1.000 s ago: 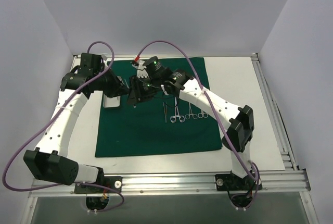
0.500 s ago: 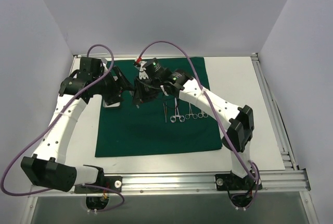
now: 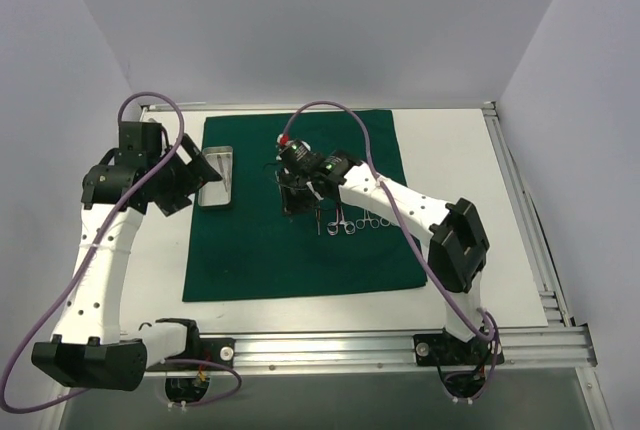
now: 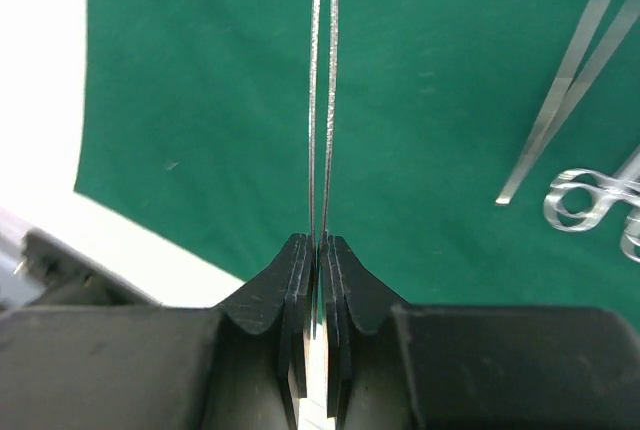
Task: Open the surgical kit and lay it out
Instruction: Place the medical item in the surgical kit.
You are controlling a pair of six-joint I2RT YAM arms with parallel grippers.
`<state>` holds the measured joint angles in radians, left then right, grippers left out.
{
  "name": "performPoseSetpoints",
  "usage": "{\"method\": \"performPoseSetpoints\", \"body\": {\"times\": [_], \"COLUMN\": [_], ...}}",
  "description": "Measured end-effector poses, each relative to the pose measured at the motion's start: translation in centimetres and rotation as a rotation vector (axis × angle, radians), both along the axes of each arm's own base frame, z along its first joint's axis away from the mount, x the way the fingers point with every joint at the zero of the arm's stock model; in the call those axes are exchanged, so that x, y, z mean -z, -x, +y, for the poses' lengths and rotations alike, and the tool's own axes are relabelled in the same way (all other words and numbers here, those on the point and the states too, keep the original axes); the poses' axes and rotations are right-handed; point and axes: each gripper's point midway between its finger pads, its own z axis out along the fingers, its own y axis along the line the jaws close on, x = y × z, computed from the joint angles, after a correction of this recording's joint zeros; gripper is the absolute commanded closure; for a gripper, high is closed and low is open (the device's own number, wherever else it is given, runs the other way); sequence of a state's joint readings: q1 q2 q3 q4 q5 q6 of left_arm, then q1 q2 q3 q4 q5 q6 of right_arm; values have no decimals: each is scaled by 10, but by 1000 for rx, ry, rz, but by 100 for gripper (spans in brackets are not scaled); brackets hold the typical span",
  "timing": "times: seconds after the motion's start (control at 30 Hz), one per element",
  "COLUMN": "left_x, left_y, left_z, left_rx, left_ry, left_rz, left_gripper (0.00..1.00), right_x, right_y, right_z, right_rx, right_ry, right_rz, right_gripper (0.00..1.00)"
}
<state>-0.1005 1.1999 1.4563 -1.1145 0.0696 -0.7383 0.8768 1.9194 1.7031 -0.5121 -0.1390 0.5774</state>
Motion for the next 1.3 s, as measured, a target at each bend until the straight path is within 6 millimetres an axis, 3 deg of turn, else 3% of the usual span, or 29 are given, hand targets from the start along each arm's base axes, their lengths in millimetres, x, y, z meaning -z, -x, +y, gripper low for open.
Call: {"method": "performPoseSetpoints", "body": {"times": [0.2, 0.43, 0.57, 1.07, 1.3], "left_x": [6, 11, 14, 19, 19], "left_y": [4, 5, 4, 1, 2], "left_z": [8, 4, 3, -3, -4], "left_rx": [-4, 21, 29, 50, 54], "left_ry": [-24, -16, -8, 15, 21], "left_rz": [20, 41, 50, 75, 78], "left_gripper": [6, 6, 6, 6, 6], "right_x": [14, 77, 98, 113, 130], "right_y": [-22, -32, -31, -25, -21], "right_z": [-18, -38, -48, -52, -52], "right_rx": [140, 251, 285, 287, 270], "right_ry": [115, 268, 319, 343, 360], "right_rz": [-39, 38, 69, 99, 129], "right_gripper": [100, 100, 100, 100, 89]}}
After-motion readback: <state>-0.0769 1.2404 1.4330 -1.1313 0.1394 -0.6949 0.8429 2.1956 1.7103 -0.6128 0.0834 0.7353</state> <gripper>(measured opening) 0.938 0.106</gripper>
